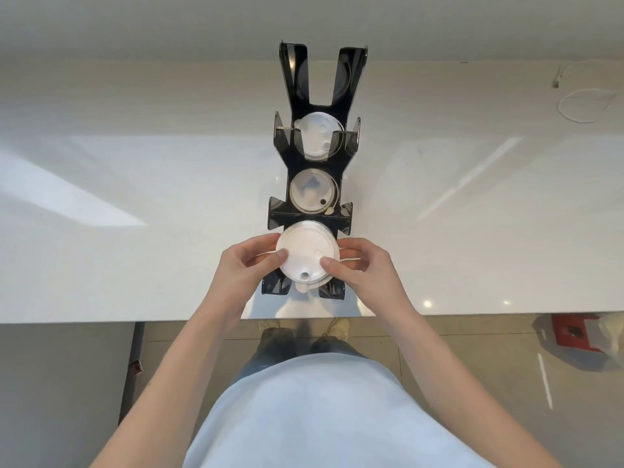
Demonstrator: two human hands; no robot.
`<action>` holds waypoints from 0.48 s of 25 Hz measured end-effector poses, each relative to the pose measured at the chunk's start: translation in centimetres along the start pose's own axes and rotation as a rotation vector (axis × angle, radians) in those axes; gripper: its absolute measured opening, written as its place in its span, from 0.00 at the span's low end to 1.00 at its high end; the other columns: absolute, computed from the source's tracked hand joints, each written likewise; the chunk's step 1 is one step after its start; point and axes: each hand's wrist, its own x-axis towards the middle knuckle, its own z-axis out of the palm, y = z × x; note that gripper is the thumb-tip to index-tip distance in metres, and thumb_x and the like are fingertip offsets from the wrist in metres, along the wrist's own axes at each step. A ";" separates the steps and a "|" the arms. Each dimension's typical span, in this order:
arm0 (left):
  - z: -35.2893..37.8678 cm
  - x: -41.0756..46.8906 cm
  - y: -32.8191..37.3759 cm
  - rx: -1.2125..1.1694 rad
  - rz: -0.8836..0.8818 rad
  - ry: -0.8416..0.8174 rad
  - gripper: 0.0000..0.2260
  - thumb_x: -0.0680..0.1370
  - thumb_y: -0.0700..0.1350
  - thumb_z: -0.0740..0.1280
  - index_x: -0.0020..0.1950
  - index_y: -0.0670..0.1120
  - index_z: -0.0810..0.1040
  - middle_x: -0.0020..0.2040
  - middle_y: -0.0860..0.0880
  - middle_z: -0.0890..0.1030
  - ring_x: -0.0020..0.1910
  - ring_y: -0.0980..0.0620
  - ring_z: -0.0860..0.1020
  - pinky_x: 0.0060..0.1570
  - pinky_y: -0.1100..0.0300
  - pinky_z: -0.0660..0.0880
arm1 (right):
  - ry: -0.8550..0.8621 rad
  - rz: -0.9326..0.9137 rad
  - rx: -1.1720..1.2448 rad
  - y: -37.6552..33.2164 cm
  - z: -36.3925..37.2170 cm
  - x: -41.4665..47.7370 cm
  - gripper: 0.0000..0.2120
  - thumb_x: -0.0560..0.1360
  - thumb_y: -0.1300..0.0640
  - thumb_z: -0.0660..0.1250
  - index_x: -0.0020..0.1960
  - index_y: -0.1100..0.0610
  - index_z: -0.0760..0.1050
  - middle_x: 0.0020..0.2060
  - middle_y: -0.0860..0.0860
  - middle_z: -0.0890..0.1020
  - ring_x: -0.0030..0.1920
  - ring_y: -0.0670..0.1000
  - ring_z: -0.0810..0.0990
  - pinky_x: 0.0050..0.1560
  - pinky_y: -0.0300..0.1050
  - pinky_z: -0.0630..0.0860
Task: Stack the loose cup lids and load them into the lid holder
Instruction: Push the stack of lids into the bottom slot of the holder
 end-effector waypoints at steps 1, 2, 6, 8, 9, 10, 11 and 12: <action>-0.2 0.4 -0.1 0.004 -0.016 -0.008 0.15 0.77 0.41 0.73 0.64 0.43 0.83 0.58 0.45 0.87 0.59 0.43 0.84 0.65 0.47 0.77 | -0.007 0.023 0.000 0.1 0.1 0.3 0.22 0.69 0.51 0.78 0.61 0.55 0.78 0.51 0.50 0.83 0.50 0.48 0.83 0.50 0.41 0.80; -0.3 0.8 -0.3 0.006 -0.030 -0.013 0.15 0.77 0.40 0.73 0.63 0.42 0.83 0.58 0.44 0.87 0.59 0.43 0.84 0.65 0.47 0.77 | -0.008 0.042 0.007 0.2 0.3 0.6 0.23 0.69 0.51 0.78 0.61 0.56 0.78 0.51 0.52 0.83 0.51 0.49 0.82 0.50 0.41 0.80; -0.6 2.6 -0.9 0.022 -0.065 -0.020 0.13 0.76 0.40 0.74 0.61 0.42 0.84 0.57 0.44 0.87 0.60 0.42 0.83 0.67 0.47 0.76 | -0.010 0.113 0.058 0.6 0.8 1.6 0.22 0.69 0.54 0.79 0.60 0.58 0.78 0.50 0.54 0.84 0.50 0.52 0.83 0.46 0.37 0.79; -0.5 3.3 -1.3 0.026 -0.077 -0.035 0.14 0.76 0.43 0.75 0.61 0.43 0.84 0.57 0.44 0.87 0.60 0.42 0.83 0.67 0.44 0.75 | -0.006 0.140 0.059 0.8 0.9 2.1 0.22 0.68 0.54 0.79 0.59 0.58 0.78 0.50 0.54 0.84 0.51 0.52 0.84 0.47 0.38 0.79; -0.5 3.6 -1.5 0.029 -0.081 -0.035 0.15 0.75 0.44 0.75 0.61 0.44 0.84 0.57 0.44 0.87 0.60 0.42 0.83 0.67 0.43 0.75 | 0.003 0.150 0.057 1.0 1.0 2.3 0.22 0.68 0.54 0.79 0.59 0.58 0.78 0.50 0.55 0.84 0.52 0.53 0.84 0.48 0.39 0.80; -0.4 3.9 -1.8 0.031 -0.088 -0.032 0.16 0.74 0.46 0.76 0.61 0.44 0.84 0.57 0.44 0.87 0.60 0.42 0.84 0.67 0.42 0.75 | 0.014 0.157 0.051 1.2 1.0 2.6 0.23 0.68 0.54 0.79 0.59 0.58 0.78 0.50 0.55 0.84 0.52 0.53 0.84 0.49 0.40 0.80; -0.3 4.2 -2.0 0.033 -0.096 -0.030 0.16 0.74 0.46 0.76 0.62 0.45 0.84 0.58 0.44 0.86 0.59 0.42 0.84 0.67 0.41 0.76 | 0.026 0.165 0.041 1.3 1.1 2.8 0.23 0.68 0.53 0.79 0.59 0.57 0.78 0.50 0.54 0.84 0.52 0.53 0.83 0.49 0.40 0.80; -0.2 4.6 -2.2 0.036 -0.103 -0.020 0.16 0.75 0.45 0.76 0.62 0.45 0.84 0.58 0.43 0.86 0.59 0.42 0.84 0.66 0.41 0.76 | 0.036 0.174 0.030 1.4 1.2 3.1 0.23 0.68 0.53 0.79 0.60 0.57 0.78 0.50 0.53 0.83 0.52 0.52 0.83 0.49 0.40 0.79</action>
